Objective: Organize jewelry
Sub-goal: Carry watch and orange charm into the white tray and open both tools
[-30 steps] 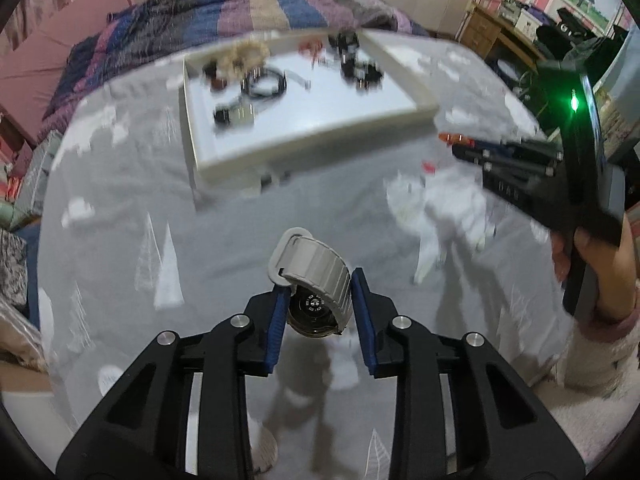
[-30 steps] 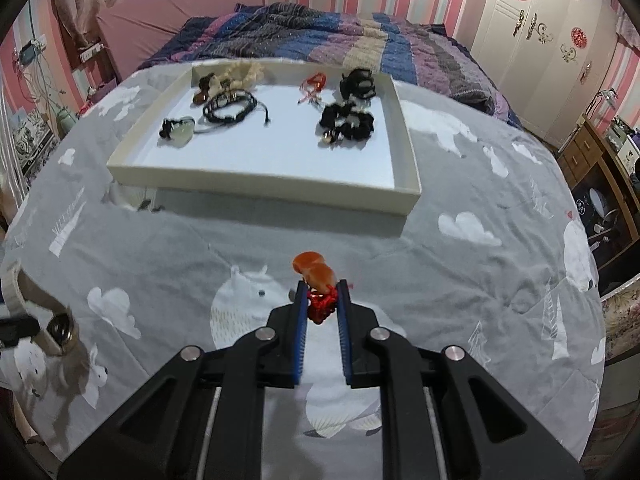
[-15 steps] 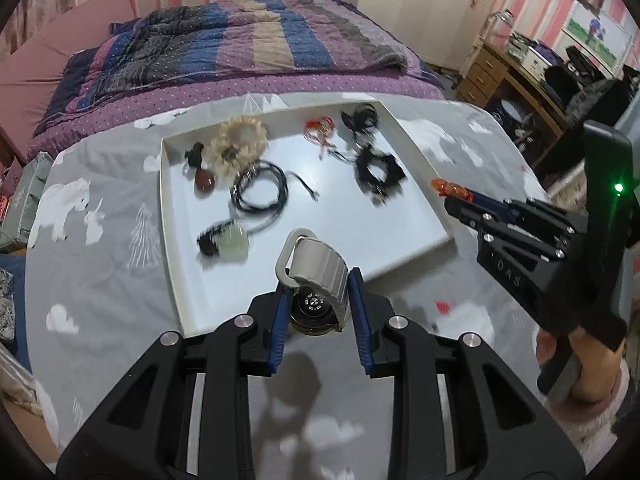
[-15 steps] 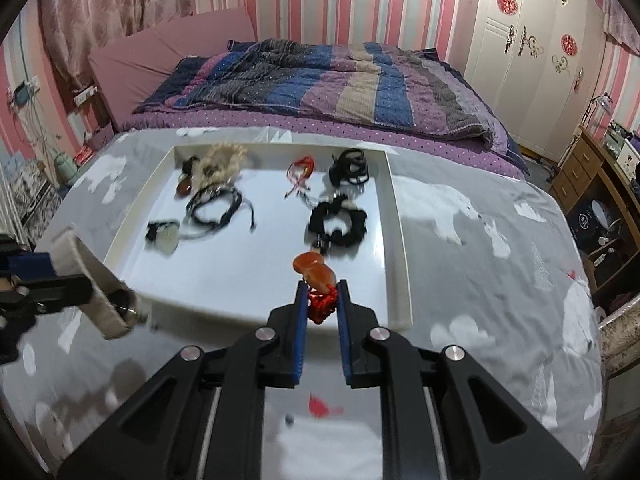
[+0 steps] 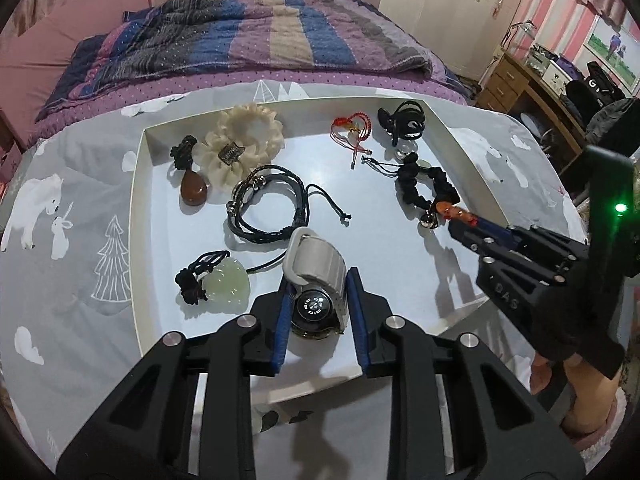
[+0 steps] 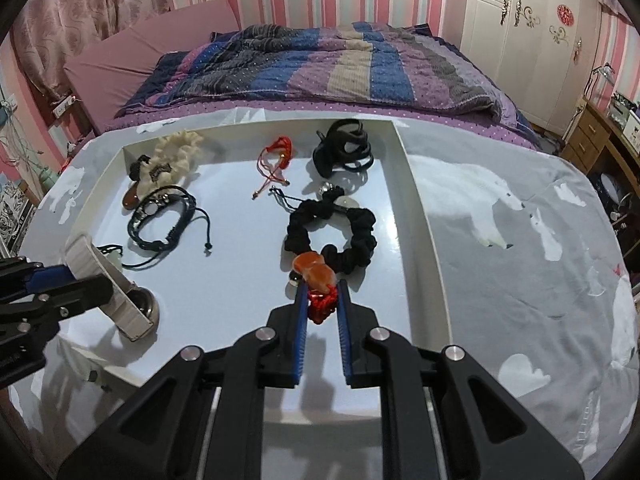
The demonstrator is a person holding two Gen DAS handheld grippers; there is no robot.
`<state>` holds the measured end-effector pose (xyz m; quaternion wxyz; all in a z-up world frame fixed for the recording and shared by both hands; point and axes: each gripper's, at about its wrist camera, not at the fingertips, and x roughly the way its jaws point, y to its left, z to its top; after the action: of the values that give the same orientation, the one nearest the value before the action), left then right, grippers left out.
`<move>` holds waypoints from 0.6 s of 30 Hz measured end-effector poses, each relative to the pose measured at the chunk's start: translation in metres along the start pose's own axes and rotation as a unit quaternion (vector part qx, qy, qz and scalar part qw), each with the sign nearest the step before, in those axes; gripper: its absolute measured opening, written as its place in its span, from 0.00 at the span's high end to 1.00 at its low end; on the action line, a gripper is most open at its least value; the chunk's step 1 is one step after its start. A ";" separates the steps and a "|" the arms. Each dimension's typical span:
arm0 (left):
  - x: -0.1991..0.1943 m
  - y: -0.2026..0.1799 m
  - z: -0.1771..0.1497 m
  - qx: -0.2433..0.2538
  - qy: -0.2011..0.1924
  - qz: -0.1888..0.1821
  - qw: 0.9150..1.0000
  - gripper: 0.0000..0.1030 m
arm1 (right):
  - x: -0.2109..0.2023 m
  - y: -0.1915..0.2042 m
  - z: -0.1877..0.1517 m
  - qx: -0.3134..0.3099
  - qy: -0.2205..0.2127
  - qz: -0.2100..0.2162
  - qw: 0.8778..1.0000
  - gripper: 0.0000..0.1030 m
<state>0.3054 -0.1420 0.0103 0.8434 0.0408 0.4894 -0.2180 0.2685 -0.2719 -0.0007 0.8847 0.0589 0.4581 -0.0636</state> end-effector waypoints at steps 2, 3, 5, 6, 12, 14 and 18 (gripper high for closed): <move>0.001 -0.001 -0.001 0.005 -0.011 0.011 1.000 0.76 | 0.007 0.000 -0.002 0.000 0.006 -0.001 1.000 0.86; 0.001 -0.002 -0.002 0.009 -0.015 0.017 1.000 0.76 | 0.012 -0.001 -0.003 0.001 0.009 -0.001 1.000 0.86; 0.000 -0.002 -0.002 0.011 -0.016 0.018 1.000 0.76 | 0.017 0.000 -0.004 0.003 0.013 -0.003 1.000 0.86; 0.000 -0.002 -0.002 0.011 -0.015 0.018 1.000 0.76 | 0.019 0.000 -0.005 0.002 0.015 -0.004 1.000 0.86; -0.002 0.002 -0.005 0.005 -0.015 0.021 1.000 0.70 | 0.023 0.002 -0.006 0.002 0.017 -0.007 1.000 0.86; -0.004 0.005 -0.005 0.000 -0.013 0.017 1.000 0.68 | 0.023 0.002 -0.005 0.002 0.018 -0.008 1.000 0.85; -0.005 0.009 -0.008 -0.007 -0.008 0.011 1.000 0.58 | 0.023 0.002 -0.004 0.008 0.024 -0.005 1.000 0.76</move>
<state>0.3006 -0.1296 0.0086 0.8502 0.0383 0.4833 -0.2050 0.2789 -0.2709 -0.0221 0.8728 0.0653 0.4786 -0.0703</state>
